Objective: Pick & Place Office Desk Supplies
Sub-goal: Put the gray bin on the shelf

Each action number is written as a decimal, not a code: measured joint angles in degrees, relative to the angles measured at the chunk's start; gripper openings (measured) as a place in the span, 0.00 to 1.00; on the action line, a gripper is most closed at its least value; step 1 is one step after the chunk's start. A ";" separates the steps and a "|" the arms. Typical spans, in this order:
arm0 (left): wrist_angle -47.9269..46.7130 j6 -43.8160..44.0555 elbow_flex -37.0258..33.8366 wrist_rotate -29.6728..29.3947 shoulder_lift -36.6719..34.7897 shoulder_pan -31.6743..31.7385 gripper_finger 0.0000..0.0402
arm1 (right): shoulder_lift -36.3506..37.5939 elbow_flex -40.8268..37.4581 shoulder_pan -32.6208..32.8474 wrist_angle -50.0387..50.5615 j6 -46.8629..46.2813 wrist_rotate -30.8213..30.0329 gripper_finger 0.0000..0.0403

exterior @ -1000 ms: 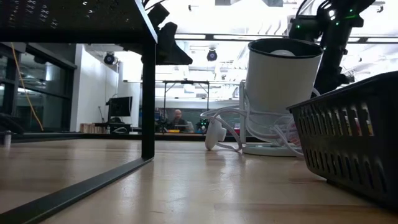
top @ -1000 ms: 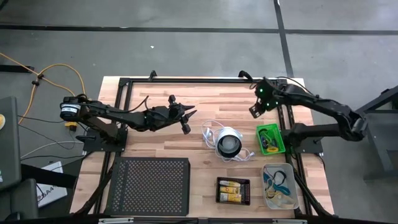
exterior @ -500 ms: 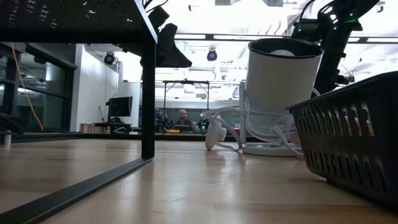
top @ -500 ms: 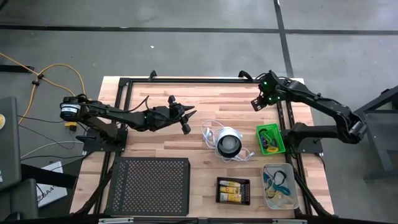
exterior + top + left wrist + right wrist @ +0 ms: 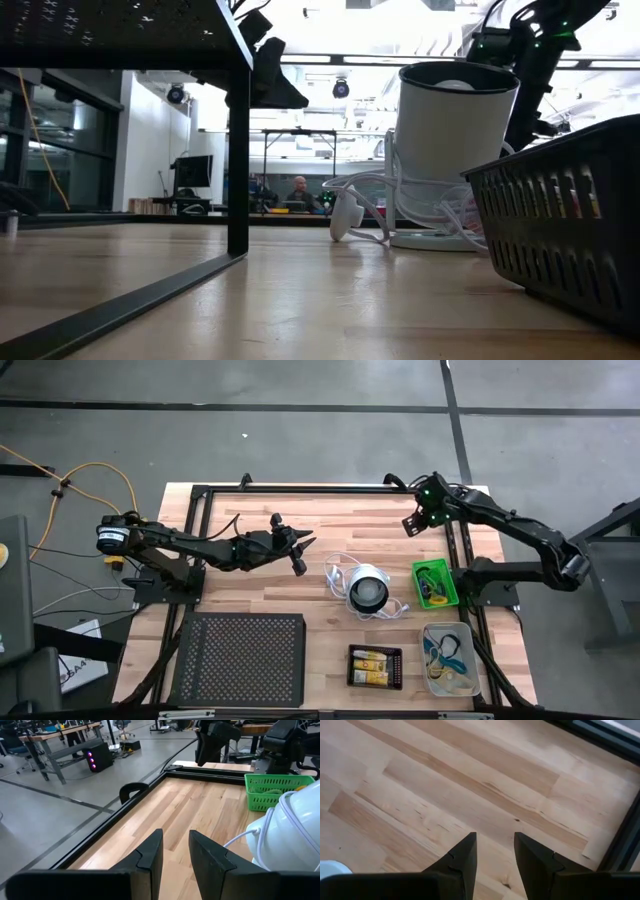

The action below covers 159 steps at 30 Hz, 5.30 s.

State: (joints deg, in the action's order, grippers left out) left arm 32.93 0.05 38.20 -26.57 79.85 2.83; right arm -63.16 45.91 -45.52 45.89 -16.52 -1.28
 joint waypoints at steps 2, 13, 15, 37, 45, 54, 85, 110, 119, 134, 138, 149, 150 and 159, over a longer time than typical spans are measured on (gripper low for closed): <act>0.00 0.00 0.00 0.00 0.00 0.00 0.22 | 0.00 0.00 0.00 -0.81 -0.04 0.00 0.29; 0.00 -0.02 0.00 -0.02 0.00 0.00 0.22 | 0.00 0.00 0.02 -1.62 -0.13 0.00 0.30; 0.00 -0.02 0.00 -0.02 0.00 0.00 0.22 | 0.00 0.00 0.00 -1.60 -0.13 0.18 0.30; 0.02 -0.07 0.00 -0.04 0.00 0.00 0.22 | 0.28 0.00 0.02 -0.03 2.32 12.19 0.30; 0.02 -0.07 0.00 -0.15 0.00 -0.55 0.22 | 3.15 -0.02 3.71 14.42 5.84 18.18 0.30; 0.07 -0.07 0.00 -0.15 0.00 -0.52 0.22 | 11.51 -0.02 18.37 21.95 -0.36 14.29 0.30; 0.07 -0.06 0.00 0.02 0.00 -0.50 0.22 | 5.32 -0.02 79.05 13.81 -34.51 6.53 0.23; 0.08 -0.05 0.00 -0.04 0.00 -0.50 0.22 | -7.95 -0.02 90.58 11.56 -30.73 -4.36 0.35; 0.08 -0.06 0.00 -0.16 0.00 -0.50 0.22 | -12.42 -0.02 90.58 8.97 -29.11 -3.47 0.35; 0.07 -0.06 0.00 -0.16 0.00 -0.50 0.22 | -14.25 -0.02 90.53 8.88 -29.11 -2.23 0.24; 0.09 -0.06 0.00 -0.15 0.00 -0.50 0.22 | -14.25 -0.02 90.53 8.89 -29.09 -2.23 0.14; 0.07 -0.04 0.00 0.09 0.00 -0.50 0.22 | -14.25 0.00 90.53 9.57 -28.18 -2.08 0.01; 0.07 -0.06 0.00 0.08 0.00 -0.50 0.22 | -14.25 0.00 90.53 9.59 -28.01 -2.05 0.01; 0.09 -0.04 0.00 0.07 0.00 -0.50 0.22 | -11.65 0.00 87.45 9.73 -26.29 0.11 0.01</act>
State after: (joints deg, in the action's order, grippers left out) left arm 33.01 0.01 38.20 -26.50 79.85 2.33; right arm -74.81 45.91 41.93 55.61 -42.81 -1.17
